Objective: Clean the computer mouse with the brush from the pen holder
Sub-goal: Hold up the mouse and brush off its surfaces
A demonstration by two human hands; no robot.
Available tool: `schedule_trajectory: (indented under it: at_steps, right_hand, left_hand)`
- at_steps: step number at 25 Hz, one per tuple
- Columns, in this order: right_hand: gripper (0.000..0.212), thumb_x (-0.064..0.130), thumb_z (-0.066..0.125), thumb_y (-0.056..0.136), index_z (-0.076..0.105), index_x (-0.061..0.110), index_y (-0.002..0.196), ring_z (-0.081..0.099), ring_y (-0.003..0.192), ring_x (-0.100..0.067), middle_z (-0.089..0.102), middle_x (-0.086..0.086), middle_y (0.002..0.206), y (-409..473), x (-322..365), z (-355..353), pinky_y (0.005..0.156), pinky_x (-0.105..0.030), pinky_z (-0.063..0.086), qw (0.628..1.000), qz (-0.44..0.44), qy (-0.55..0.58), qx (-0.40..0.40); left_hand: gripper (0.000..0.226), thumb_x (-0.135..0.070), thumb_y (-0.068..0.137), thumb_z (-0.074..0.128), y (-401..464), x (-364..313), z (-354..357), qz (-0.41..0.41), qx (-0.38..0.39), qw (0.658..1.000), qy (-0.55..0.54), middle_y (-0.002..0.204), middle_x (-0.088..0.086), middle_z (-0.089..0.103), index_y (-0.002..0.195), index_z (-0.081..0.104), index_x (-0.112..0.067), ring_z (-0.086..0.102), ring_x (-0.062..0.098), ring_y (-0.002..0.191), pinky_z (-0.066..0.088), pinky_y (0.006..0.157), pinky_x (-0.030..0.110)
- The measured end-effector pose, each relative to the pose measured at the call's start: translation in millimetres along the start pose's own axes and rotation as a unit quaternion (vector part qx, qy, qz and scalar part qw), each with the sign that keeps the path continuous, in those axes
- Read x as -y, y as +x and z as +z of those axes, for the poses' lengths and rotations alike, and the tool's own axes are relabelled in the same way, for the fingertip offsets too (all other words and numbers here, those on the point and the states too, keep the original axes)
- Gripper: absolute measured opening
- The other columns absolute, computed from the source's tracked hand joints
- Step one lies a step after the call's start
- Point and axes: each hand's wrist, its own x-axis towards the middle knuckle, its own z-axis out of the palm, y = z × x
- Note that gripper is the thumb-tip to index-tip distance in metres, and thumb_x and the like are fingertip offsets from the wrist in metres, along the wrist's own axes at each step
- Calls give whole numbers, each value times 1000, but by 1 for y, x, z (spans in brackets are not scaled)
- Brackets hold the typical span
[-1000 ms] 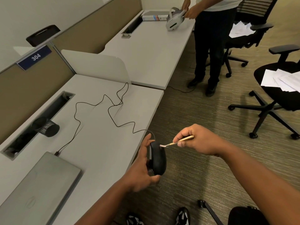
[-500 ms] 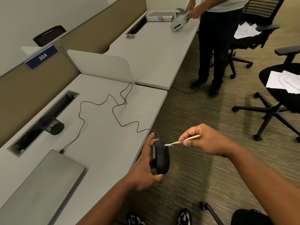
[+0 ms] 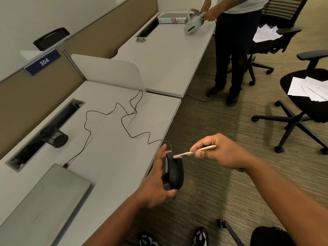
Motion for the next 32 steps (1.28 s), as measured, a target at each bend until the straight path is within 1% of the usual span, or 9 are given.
schedule_trajectory:
  at_steps: [4,6,8,11,15,19,23,26,32]
  right_hand:
    - [18,17,76,95,82,34,94,70,82,-17,78,3,89,-1,-3,1,77,-35,58,998,31,-59,-20]
    - [19,17,76,95,82,34,95,64,69,-11,77,4,83,-2,-1,1,65,-27,53,999,13,-26,-16]
    - [18,17,76,95,83,34,95,61,68,-2,77,4,84,-2,1,4,65,-21,51,1000,6,-22,-7]
    - [17,18,76,95,82,33,94,64,75,-6,78,1,89,-2,-1,5,74,-32,55,998,26,-58,-21]
    - [16,19,76,95,82,33,97,59,72,-13,76,-12,90,-3,1,4,68,-32,49,1000,2,4,-3]
    - [16,20,76,95,81,35,94,68,80,-15,78,-1,90,2,-3,4,78,-39,58,997,25,-74,-25]
    - [18,22,76,95,81,39,96,64,71,-2,77,5,86,0,-1,7,67,-24,53,999,3,-45,-12]
    - [17,21,75,96,81,37,94,65,72,-4,77,8,85,2,-2,9,70,-30,55,996,20,-84,-31]
    - [9,28,73,97,77,35,94,56,58,4,70,18,71,2,1,25,54,-17,43,997,-23,-44,-56]
  left_hand:
    - [147,-3,76,92,-2,-1,-2,3,-4,1000,2,160,-43,18,155,-9,-75,62,25,137,65,96,45]
    - [146,-3,77,92,-3,-1,-1,7,-3,1000,3,158,-47,18,155,-9,-74,62,24,138,65,96,44]
    - [146,-4,77,92,-4,0,-1,9,-6,1000,4,158,-46,19,156,-8,-74,63,25,137,65,96,44]
    - [146,-5,76,93,-4,1,0,6,-14,1000,10,164,-38,18,156,-8,-74,65,29,134,66,95,46]
    - [146,-4,77,92,-5,3,0,6,-11,1000,2,162,-40,20,156,-8,-74,67,24,132,66,93,44]
    - [147,-2,77,92,-5,2,1,4,-6,1000,2,162,-41,19,155,-8,-75,64,25,135,65,97,42]
    - [146,-3,77,92,-4,2,0,0,-5,1000,8,164,-39,18,154,-9,-76,63,24,137,65,97,42]
    - [147,-7,75,93,-2,2,-1,1,-13,1000,20,167,-35,17,155,-10,-74,63,27,136,65,97,48]
    - [149,-11,73,96,3,2,1,-10,-20,999,26,169,-30,16,155,-10,-75,61,30,138,65,96,50]
